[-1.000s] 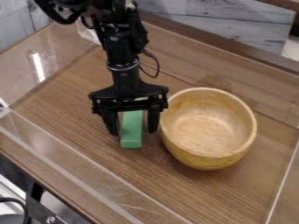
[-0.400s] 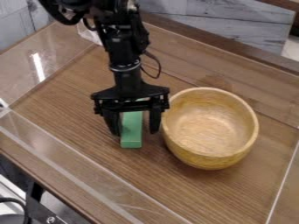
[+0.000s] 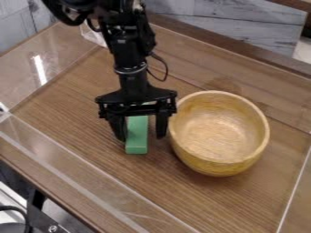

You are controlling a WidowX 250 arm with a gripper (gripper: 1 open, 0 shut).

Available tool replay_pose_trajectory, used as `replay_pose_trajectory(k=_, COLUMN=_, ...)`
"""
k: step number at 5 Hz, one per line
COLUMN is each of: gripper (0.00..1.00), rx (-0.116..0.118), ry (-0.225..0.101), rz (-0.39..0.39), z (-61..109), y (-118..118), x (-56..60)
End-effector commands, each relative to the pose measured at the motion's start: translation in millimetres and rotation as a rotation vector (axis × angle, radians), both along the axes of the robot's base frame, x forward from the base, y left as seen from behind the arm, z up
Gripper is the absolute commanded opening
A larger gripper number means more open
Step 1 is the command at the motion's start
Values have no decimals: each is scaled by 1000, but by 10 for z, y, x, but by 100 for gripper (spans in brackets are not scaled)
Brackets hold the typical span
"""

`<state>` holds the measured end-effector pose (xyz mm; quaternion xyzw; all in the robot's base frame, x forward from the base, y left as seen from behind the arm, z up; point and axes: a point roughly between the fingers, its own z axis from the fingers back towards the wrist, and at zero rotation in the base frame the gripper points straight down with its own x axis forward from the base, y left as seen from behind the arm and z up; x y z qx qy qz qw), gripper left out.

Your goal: Put the green block in the brown bowl

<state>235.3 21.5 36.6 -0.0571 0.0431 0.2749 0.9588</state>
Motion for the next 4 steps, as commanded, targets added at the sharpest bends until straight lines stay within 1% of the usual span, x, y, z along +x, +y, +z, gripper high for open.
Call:
replay_pose_trajectory(k=1, gripper=100, rx=5, ry=-47, rz=1, z=93, y=27, x=117)
replay_pose_trajectory(k=4, gripper=100, rx=0, ry=-38, rz=3, z=67, y=51, x=128)
